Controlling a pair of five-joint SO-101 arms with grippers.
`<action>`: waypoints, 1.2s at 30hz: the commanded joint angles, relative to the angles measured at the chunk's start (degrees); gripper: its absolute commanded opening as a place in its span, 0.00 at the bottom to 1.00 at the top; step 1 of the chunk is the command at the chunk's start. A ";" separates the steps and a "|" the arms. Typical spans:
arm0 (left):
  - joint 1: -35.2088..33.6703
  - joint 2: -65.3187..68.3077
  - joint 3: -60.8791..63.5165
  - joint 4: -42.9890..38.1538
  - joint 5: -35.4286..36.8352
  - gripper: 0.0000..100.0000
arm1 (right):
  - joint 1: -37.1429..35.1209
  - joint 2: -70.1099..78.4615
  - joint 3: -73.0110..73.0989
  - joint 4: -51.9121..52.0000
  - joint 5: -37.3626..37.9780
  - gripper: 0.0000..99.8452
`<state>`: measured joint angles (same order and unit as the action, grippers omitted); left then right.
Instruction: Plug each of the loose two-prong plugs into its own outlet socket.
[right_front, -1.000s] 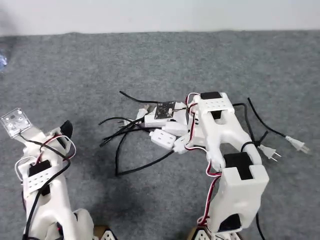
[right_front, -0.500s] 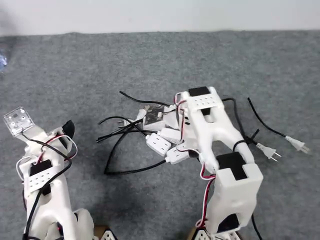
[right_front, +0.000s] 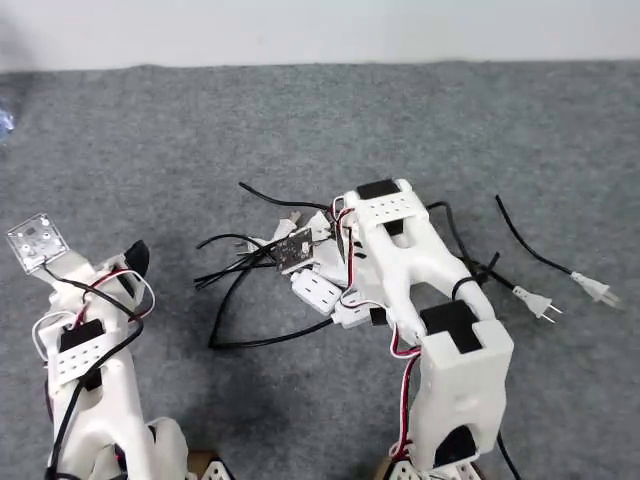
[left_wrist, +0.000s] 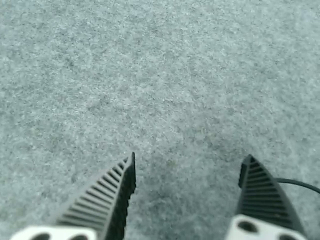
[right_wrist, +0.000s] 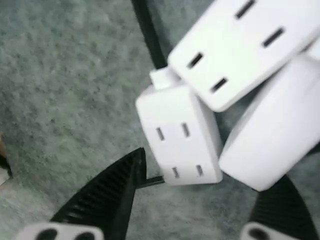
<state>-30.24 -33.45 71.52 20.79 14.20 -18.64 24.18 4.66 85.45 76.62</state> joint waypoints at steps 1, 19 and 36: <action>0.53 -1.14 -1.10 -1.58 -0.53 0.32 | -1.80 1.19 0.35 -1.27 0.97 0.32; -7.74 -4.04 -4.09 2.29 -0.62 0.32 | -6.64 -6.46 -2.02 7.52 -3.16 0.01; 26.02 -10.37 -15.34 29.71 -30.07 0.32 | 1.80 -30.90 -1.05 9.54 -22.07 0.01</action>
<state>-19.43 -42.77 63.08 44.53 -14.73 -21.63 -2.73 5.01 97.67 60.18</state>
